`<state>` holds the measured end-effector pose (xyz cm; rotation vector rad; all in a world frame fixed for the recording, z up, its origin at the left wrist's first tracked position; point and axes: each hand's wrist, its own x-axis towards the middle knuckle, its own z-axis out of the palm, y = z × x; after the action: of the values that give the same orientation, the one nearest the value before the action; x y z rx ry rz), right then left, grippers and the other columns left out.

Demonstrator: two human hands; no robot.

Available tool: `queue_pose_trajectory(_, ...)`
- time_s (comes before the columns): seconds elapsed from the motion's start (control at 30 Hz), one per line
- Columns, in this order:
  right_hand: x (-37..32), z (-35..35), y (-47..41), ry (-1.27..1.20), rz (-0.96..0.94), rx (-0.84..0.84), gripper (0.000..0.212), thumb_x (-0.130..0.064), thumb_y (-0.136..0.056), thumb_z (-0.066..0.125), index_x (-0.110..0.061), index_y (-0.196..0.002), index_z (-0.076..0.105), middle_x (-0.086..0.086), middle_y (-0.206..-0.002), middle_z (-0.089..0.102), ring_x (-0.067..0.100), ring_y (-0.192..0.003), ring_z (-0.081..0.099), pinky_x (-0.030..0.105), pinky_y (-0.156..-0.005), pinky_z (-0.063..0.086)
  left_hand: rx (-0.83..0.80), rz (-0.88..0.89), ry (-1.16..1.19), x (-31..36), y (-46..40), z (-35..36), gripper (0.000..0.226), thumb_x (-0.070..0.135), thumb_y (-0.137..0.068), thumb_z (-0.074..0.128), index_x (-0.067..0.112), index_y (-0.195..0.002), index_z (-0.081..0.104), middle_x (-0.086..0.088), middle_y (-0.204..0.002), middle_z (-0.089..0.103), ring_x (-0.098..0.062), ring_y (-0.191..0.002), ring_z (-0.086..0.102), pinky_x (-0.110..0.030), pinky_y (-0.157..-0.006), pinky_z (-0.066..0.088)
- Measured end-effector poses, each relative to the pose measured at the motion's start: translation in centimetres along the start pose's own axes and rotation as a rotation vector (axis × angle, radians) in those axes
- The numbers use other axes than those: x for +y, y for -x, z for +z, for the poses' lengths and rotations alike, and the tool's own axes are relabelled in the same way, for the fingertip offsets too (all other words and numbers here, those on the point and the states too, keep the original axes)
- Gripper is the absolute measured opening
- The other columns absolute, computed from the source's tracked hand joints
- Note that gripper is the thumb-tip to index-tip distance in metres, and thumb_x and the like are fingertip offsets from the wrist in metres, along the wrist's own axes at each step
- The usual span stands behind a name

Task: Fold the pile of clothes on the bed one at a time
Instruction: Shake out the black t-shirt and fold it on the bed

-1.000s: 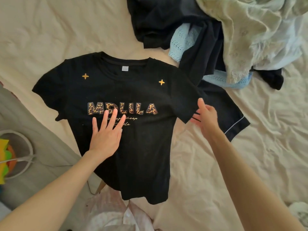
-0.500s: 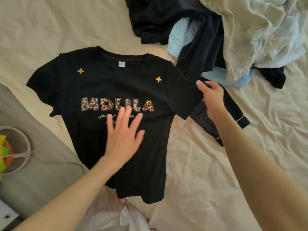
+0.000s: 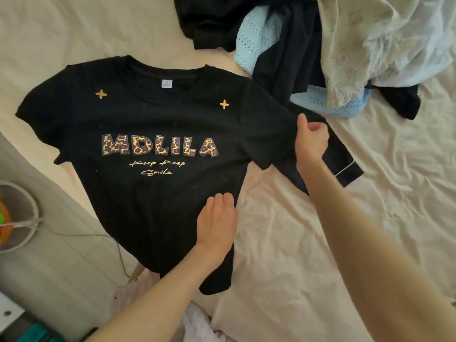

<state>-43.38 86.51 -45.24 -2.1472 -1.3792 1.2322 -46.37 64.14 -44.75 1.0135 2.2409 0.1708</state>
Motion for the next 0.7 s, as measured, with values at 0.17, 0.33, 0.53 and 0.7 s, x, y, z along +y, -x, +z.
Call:
queue_pose_trajectory(0.17, 2.2, -0.4, 3.3, 0.076, 0.12, -0.191, 0.034, -0.051, -0.085, 0.061, -0.018, -0.078, 0.059, -0.001, -0.08, 0.064, 0.011, -0.074, 0.06, 0.025, -0.071, 0.049, -0.021, -0.1, 0.099, 0.2, 0.1, 0.2, 0.017, 0.021, -0.095, 0.052, 0.015, -0.11, 0.053, 0.001, -0.102, 0.055, -0.008, -0.088, 0.049, -0.021, -0.071, 0.044)
queue_pose_trajectory(0.33, -0.2, 0.7, 1.6, -0.199, 0.376, -0.298, 0.014, -0.015, -0.093, 0.057, -0.004, -0.1, 0.059, 0.007, -0.097, 0.063, 0.017, -0.091, 0.063, 0.026, -0.075, 0.049, -0.026, -0.057, 0.131, 0.2, 0.4, 0.5, 0.013, 0.019, -0.094, 0.052, 0.016, -0.106, 0.057, 0.004, -0.097, 0.052, -0.005, -0.086, 0.047, -0.017, -0.071, 0.039)
queue_pose_trajectory(0.53, -0.5, 0.5, 1.2, -0.47, 0.437, -0.413, 0.034, -0.016, -0.102, 0.033, -0.007, -0.133, 0.043, 0.014, -0.139, 0.047, 0.026, -0.127, 0.047, 0.034, -0.1, 0.041, -0.072, -0.015, 0.155, 0.6, 1.1, 1.2, 0.009, 0.015, -0.096, 0.048, 0.016, -0.1, 0.056, 0.004, -0.095, 0.051, -0.006, -0.082, 0.049, -0.018, -0.07, 0.043)
queue_pose_trajectory(0.7, 4.4, -1.6, 6.4, -0.162, 0.171, -0.156, 0.015, -0.02, -0.097, 0.048, -0.011, -0.109, 0.052, 0.006, -0.105, 0.063, 0.012, -0.086, 0.063, 0.023, -0.072, 0.053, -0.003, 0.018, 0.303, -0.5, 3.0, 0.8, 0.011, 0.017, -0.094, 0.051, 0.019, -0.105, 0.051, 0.008, -0.101, 0.046, -0.005, -0.085, 0.049, -0.018, -0.073, 0.044)
